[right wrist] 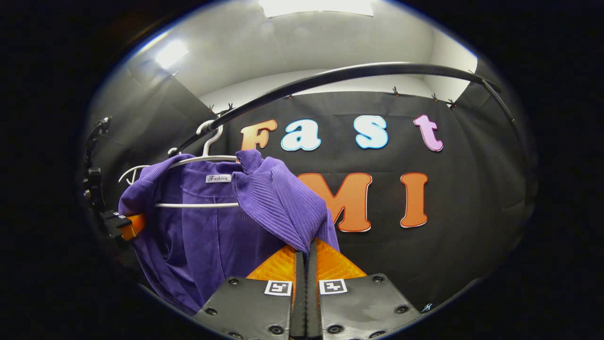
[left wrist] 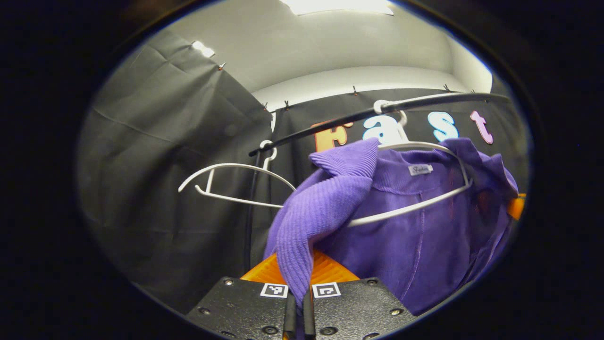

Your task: Grasp the clothes on the hanger with both hands and then place them into the laundry hamper below.

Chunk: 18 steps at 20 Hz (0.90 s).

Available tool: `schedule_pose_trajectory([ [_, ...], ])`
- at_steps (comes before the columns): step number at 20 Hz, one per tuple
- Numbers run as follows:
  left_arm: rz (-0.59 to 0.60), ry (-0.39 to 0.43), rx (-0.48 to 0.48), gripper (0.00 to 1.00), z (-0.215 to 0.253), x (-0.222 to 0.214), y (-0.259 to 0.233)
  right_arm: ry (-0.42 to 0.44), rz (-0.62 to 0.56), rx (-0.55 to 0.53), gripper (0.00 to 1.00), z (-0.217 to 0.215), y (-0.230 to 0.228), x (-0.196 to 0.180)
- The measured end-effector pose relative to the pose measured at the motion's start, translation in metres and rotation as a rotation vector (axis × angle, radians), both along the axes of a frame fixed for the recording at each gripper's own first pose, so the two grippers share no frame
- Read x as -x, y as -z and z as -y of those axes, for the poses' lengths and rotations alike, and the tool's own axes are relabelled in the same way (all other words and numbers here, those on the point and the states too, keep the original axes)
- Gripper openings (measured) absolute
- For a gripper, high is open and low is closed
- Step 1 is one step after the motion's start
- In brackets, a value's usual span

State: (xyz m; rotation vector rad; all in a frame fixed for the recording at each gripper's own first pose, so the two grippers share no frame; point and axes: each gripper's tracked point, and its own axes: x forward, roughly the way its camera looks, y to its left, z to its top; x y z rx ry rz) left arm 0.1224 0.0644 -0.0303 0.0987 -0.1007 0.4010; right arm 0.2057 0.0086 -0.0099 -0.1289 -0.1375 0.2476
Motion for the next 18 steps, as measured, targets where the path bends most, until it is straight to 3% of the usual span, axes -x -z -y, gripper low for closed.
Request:
schedule_pose_trajectory([
  [2, 0.069, -0.028, -0.017, 0.06, -0.023, 0.004, -0.04, 0.01, 0.001, -0.005, 0.07, 0.003, -0.001, 0.001],
  [4, 0.11, -0.099, -0.206, 0.03, -0.05, 0.012, -0.077, 0.004, -0.015, -0.023, 0.08, 0.0, 0.001, 0.001],
  [5, 0.111, -0.099, -0.267, 0.01, -0.051, 0.012, -0.085, 0.008, -0.019, -0.027, 0.08, 0.001, 0.002, 0.0],
  [6, 0.127, -0.096, -0.284, 0.05, -0.048, 0.009, -0.09, 0.014, -0.021, -0.03, 0.08, 0.004, 0.003, -0.002],
  [11, 0.183, -0.111, -0.055, 0.02, -0.072, 0.005, -0.058, 0.018, -0.024, -0.048, 0.08, 0.002, 0.006, -0.011],
  [14, 0.263, -0.054, 0.092, 0.05, -0.069, -0.002, -0.051, 0.028, -0.021, -0.056, 0.08, 0.005, 0.005, -0.016],
  [18, 0.251, -0.037, 0.193, 0.05, -0.076, -0.011, -0.029, 0.03, -0.016, -0.062, 0.08, 0.004, 0.004, -0.019],
])
